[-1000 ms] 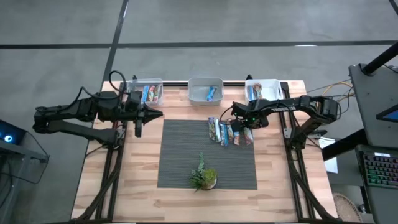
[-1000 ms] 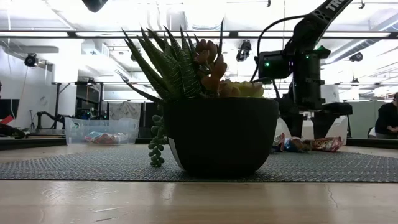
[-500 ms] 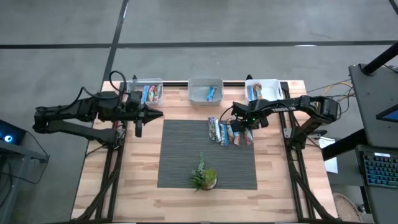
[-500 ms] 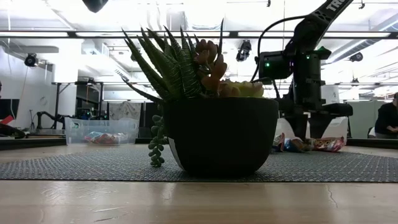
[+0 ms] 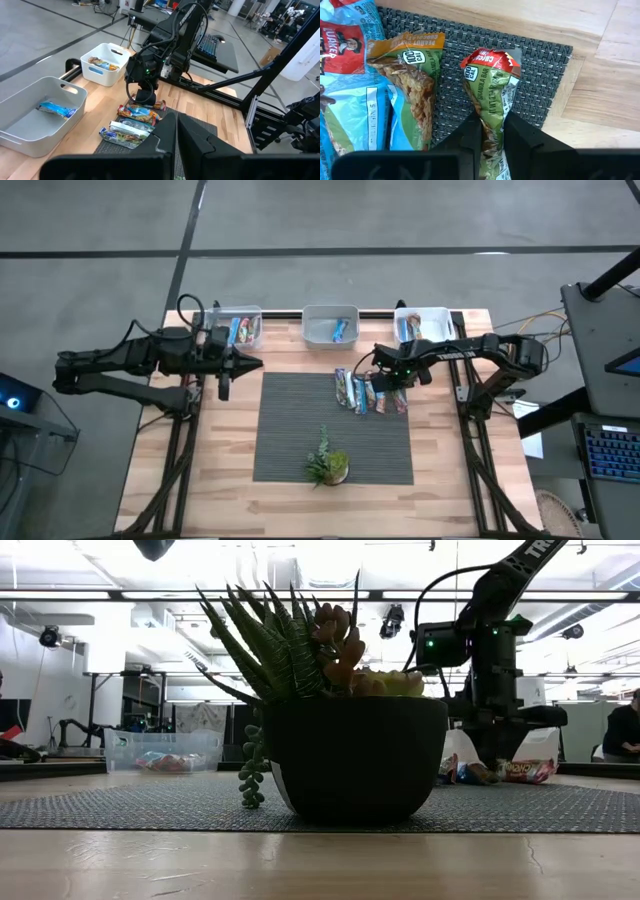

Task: Pick and place Granola Bars by type
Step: Put the red granola bar into the transparent bin

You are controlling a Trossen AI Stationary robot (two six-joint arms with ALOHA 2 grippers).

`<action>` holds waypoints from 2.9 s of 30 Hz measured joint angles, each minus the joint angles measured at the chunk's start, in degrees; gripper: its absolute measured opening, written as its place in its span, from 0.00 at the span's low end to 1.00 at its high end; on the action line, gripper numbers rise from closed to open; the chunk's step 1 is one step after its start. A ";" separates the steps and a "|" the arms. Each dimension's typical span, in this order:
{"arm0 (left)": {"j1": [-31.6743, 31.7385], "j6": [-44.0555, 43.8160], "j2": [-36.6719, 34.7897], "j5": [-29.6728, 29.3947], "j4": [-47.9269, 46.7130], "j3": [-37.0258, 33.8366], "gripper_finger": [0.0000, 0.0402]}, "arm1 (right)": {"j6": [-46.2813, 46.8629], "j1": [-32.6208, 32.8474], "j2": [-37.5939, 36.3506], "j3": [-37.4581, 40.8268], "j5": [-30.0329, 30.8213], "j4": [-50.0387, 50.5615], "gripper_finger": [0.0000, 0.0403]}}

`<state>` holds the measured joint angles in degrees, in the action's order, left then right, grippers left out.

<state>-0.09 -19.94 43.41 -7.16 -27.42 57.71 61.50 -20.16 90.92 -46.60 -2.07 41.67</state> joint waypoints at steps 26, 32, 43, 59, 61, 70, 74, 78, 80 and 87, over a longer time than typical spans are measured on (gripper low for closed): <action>-0.01 0.29 -0.02 0.00 0.66 0.00 0.00 | -3.71 0.42 -14.18 -8.83 -2.08 -0.55 0.13; 0.00 0.59 -0.02 -0.44 0.90 0.00 0.00 | -8.08 0.42 -13.53 -15.10 -1.86 -1.68 0.12; 0.01 0.35 -0.04 -0.44 3.37 0.00 0.00 | -19.63 0.79 -6.03 -31.70 -2.14 -7.88 0.12; -0.01 -4.48 4.30 -3.28 6.51 0.00 0.11 | -34.19 1.17 6.20 -63.05 -6.08 -7.70 0.12; -0.01 -4.57 5.37 -3.28 7.29 0.00 0.18 | -35.64 1.64 7.43 -66.81 -6.21 -7.41 0.12; 0.01 1.71 9.17 -4.99 20.04 0.15 0.34 | -39.52 3.00 9.46 -76.61 -7.21 -7.55 0.12; 0.01 5.72 9.82 -4.19 27.31 0.22 0.34 | -40.54 3.47 9.26 -78.54 -7.21 -7.68 0.12; 0.01 7.73 9.97 -3.64 29.30 0.26 0.34 | -42.58 4.71 9.22 -80.10 -7.36 -7.63 0.12; 0.02 7.82 9.95 -3.14 30.12 0.26 0.34 | -43.51 5.48 9.17 -80.85 -7.50 -7.80 0.12; 0.08 7.86 10.23 -2.95 30.78 1.49 0.34 | -45.69 8.38 9.17 -83.05 -7.50 -7.76 0.12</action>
<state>-0.01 -12.08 53.65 -10.11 3.36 59.21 15.81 -11.78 100.09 -129.65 -9.56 33.91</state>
